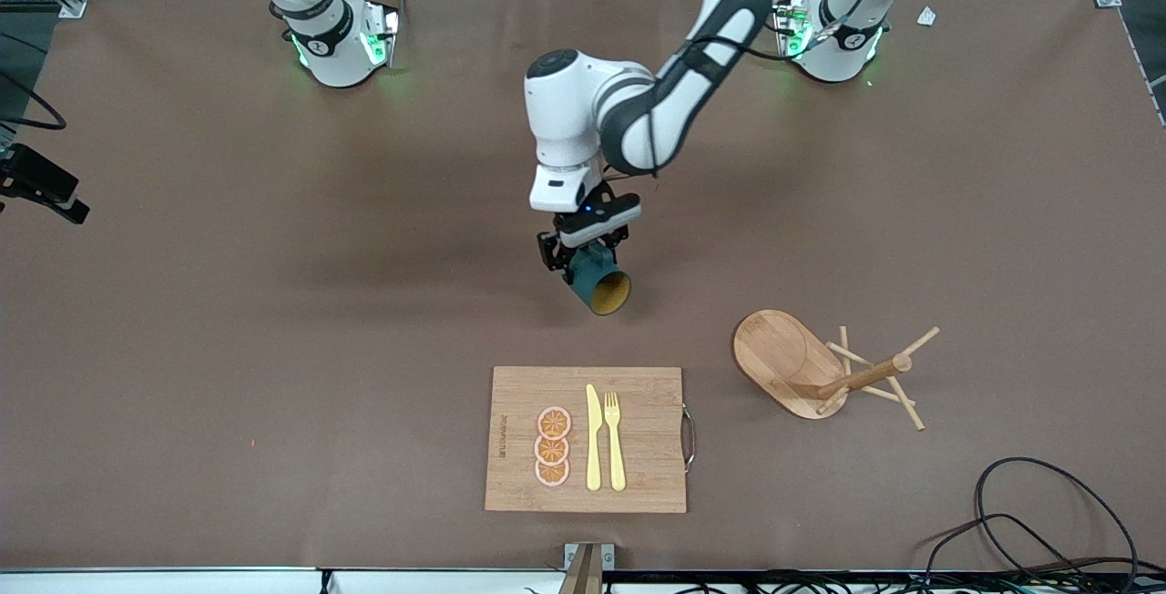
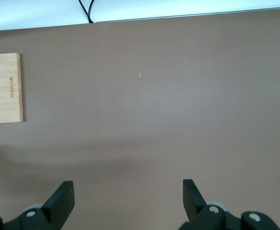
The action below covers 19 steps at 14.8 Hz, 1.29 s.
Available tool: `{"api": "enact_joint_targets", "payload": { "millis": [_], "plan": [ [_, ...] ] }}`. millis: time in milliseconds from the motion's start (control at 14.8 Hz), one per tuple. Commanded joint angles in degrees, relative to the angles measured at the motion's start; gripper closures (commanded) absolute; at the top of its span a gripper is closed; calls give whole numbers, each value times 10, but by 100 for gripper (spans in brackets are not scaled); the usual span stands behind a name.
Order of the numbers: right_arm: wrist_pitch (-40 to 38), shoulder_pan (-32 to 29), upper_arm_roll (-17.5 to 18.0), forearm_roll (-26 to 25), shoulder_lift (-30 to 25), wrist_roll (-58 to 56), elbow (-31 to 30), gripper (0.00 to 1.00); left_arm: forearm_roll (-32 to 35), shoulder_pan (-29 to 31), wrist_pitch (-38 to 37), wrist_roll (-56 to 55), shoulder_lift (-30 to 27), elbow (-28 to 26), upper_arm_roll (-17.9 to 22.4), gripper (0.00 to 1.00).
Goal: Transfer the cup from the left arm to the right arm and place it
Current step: 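Lift the teal mug off the stand and carry it to mid-table, then set the teal mug upright on the table and open the left gripper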
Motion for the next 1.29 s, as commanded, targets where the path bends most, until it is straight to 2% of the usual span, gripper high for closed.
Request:
{"api": "enact_joint_targets", "payload": {
  "millis": [0, 271, 542, 678, 814, 881, 1085, 1220],
  "plan": [
    [-6, -8, 6, -4, 3, -8, 7, 0, 84, -51, -53, -68, 56, 56, 11, 47],
    [-6, -8, 6, -4, 3, -8, 7, 0, 215, -91, -84, -97, 93, 64, 11, 45],
    [-6, -8, 6, -5, 3, -8, 7, 0, 357, -117, -128, -211, 136, 64, 11, 44],
    [-6, -8, 6, -5, 3, -8, 7, 0, 449, -134, -174, -252, 160, 64, 9, 42],
    [-6, -8, 6, -5, 3, -8, 7, 0, 488, -153, -213, -257, 178, 60, 9, 39],
    [-6, -8, 6, -4, 3, -8, 7, 0, 497, -166, -233, -260, 192, 60, 9, 33],
    [-6, -8, 6, -5, 3, -8, 7, 0, 500, -188, -264, -259, 200, 53, 9, 1],
    [-6, -8, 6, -5, 3, -8, 7, 0, 490, -208, -282, -263, 199, 48, 5, 0]
  ]
}}
